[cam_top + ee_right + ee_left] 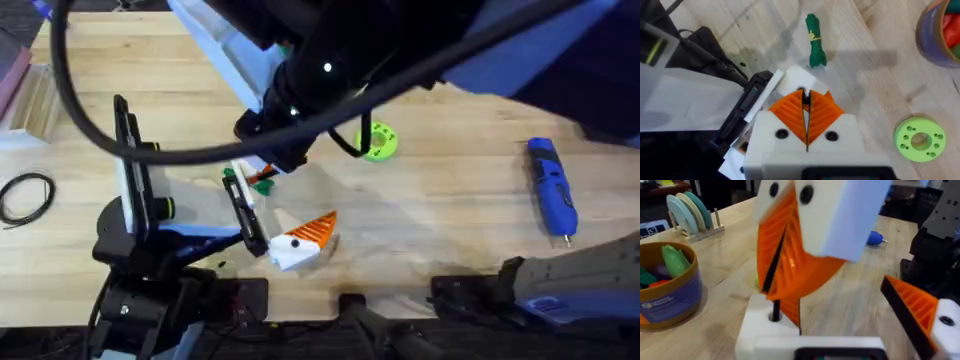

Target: Pick up the gripper from the table and insert it into the empty holder that is missing its gripper. Then pick up a screw, insert it into the mounting hole, and use the screwdriver to tighten it. Finally, clean up the table by picking up the vegetable and placing it into the bucket.

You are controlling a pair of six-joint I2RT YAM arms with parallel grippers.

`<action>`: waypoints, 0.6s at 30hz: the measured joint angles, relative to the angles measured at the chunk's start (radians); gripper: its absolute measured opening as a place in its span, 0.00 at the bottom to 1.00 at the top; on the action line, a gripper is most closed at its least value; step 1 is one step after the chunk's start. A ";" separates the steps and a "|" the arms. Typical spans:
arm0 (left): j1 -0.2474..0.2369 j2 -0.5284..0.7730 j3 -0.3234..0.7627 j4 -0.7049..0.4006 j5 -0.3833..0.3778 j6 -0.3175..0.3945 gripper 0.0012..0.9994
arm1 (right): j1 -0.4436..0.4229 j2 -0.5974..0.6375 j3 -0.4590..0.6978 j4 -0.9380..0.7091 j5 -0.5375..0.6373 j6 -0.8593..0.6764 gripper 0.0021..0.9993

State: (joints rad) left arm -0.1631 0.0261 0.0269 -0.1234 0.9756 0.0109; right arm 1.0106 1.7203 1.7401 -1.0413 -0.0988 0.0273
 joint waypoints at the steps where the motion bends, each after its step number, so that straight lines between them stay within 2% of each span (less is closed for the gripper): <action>1: 0.000 0.000 0.000 0.000 0.000 0.000 0.99 | 0.004 0.000 0.000 0.002 0.003 0.000 0.00; 18: 0.002 0.008 0.000 -0.001 -0.001 -0.012 0.99 | 0.023 0.037 0.004 0.023 0.020 0.003 0.01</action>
State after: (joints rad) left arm -0.1612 0.0338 0.0269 -0.1242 0.9743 -0.0013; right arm 1.0334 1.7570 1.7439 -1.0178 -0.0789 0.0298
